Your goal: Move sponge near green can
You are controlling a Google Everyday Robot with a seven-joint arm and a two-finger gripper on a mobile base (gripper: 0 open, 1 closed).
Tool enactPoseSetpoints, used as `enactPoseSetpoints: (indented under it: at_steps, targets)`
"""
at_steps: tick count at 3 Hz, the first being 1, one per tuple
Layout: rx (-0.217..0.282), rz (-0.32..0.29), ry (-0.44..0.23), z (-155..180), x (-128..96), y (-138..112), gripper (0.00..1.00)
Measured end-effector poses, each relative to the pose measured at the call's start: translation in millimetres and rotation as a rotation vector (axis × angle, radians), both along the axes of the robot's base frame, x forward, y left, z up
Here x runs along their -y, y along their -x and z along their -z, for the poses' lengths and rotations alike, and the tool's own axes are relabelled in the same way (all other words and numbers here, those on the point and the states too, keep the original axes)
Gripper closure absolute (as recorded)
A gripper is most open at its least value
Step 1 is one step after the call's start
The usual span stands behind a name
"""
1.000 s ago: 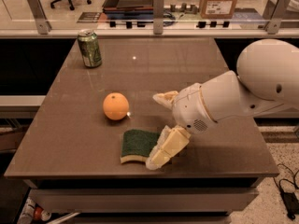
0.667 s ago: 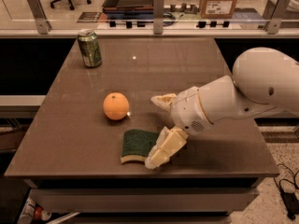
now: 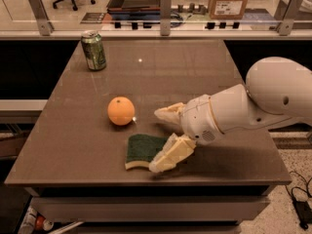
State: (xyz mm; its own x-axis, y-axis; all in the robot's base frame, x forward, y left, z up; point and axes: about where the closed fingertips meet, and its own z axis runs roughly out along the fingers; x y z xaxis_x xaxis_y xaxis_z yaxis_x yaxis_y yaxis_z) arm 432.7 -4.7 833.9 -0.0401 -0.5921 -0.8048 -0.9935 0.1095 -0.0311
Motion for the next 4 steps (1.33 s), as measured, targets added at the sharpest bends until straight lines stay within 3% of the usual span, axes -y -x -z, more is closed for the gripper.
enactPoseSetpoints:
  at_steps: [3, 4]
  targets:
    - [0.006, -0.011, 0.004, -2.5, -5.1, 2.7, 0.87]
    - [0.008, -0.014, 0.006, -3.3, -6.7, 3.6, 1.0]
